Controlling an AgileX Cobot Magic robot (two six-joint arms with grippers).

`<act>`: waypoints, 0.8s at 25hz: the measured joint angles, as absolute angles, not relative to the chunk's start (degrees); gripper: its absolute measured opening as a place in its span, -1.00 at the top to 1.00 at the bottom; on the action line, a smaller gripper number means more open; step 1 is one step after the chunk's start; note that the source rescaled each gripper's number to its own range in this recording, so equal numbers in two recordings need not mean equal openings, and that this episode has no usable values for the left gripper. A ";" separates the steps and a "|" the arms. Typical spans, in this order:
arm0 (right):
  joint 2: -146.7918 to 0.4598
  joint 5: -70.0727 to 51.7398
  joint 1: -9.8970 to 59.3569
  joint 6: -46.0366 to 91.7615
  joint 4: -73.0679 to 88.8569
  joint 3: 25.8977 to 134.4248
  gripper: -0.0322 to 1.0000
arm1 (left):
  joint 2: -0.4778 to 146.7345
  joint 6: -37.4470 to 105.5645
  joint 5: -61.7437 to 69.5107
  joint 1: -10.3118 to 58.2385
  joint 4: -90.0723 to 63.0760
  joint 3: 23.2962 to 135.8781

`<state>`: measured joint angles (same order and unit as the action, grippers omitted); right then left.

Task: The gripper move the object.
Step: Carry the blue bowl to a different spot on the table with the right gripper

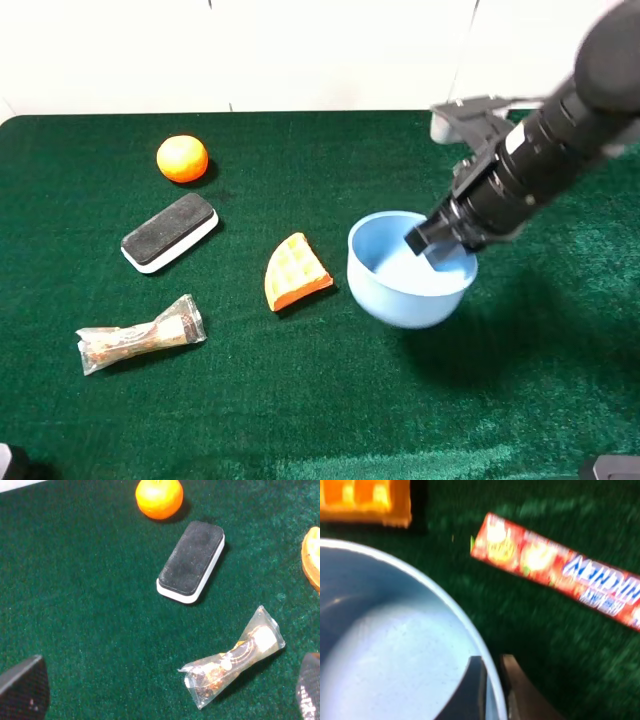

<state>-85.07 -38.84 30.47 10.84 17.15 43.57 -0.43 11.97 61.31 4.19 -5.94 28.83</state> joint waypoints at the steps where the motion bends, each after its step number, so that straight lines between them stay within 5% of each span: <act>1: -84.48 -38.13 30.47 10.84 17.50 42.16 0.94 | -0.43 11.97 61.31 4.19 -5.94 28.83; 20: -83.10 -16.79 30.47 10.84 19.02 24.08 0.94 | -0.43 11.97 61.31 4.19 -5.94 28.83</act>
<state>-83.10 -16.79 30.47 10.84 19.02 24.08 -0.43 11.97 61.31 4.19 -5.94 28.83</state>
